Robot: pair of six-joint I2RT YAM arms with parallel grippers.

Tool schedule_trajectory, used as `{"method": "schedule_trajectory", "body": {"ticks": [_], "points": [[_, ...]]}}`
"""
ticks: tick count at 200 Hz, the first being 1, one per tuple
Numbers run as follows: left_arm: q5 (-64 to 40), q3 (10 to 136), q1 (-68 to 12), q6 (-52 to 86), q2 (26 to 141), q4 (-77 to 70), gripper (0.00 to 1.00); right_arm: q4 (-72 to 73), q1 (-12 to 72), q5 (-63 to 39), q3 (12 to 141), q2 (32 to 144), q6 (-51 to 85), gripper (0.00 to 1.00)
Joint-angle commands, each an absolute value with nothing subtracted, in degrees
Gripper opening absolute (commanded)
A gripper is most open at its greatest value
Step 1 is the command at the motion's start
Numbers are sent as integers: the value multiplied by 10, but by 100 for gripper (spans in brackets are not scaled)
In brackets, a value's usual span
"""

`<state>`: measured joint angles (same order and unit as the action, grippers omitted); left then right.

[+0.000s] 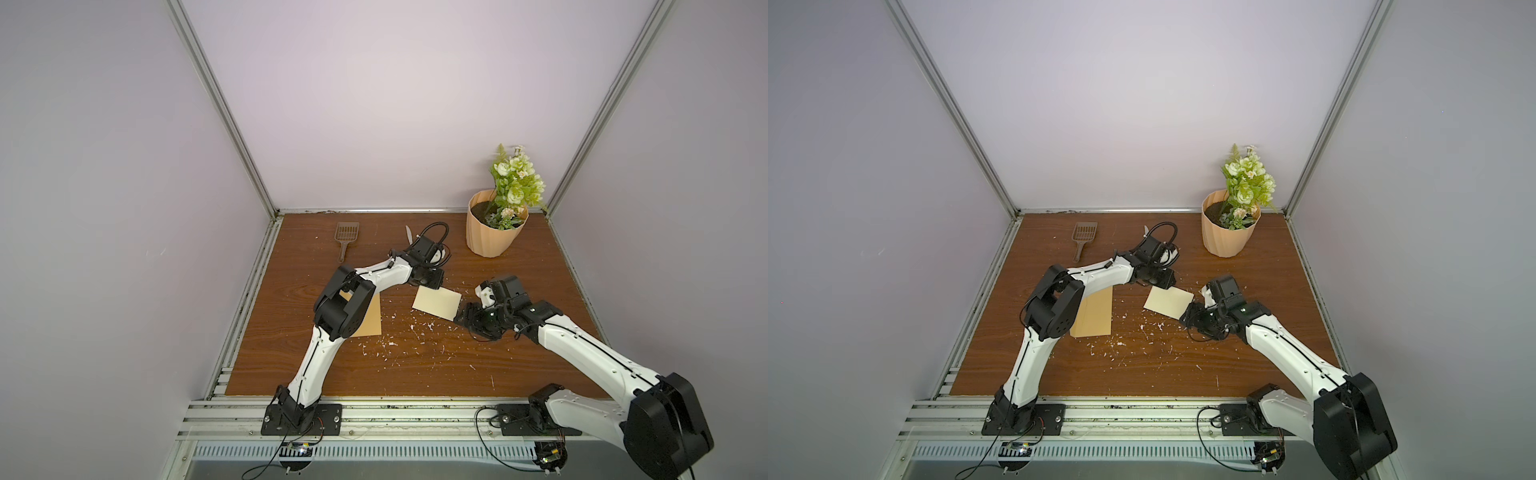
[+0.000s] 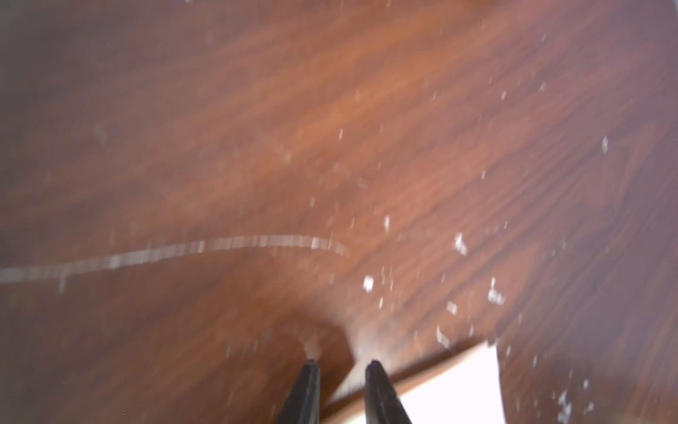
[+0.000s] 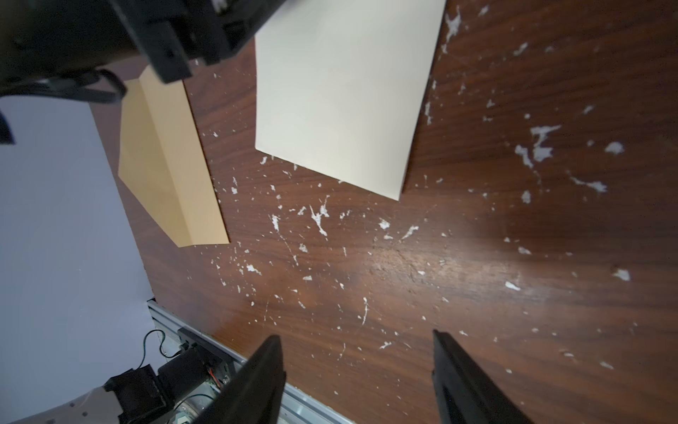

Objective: Fold the letter paper in half and place it into the envelope
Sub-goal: Adjust the letter paper at the center of the board, then pick up the letter paper from the center of the board.

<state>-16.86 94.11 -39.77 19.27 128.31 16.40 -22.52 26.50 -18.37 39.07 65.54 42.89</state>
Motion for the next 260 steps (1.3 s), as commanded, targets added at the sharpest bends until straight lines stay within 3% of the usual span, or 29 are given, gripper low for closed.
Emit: {"method": "schedule_trajectory", "body": {"ticks": [1,89,174,260], "points": [[-147,883,-403,182,1251,188,22,-223,264,-185,383,645,442,68],[-158,720,-404,236,1131,182,17,-152,271,-185,323,684,449,69],[-162,843,-399,216,1139,239,16,-42,234,-175,327,791,471,66],[-162,818,-404,206,1197,217,14,22,232,-162,312,858,519,61]]}}
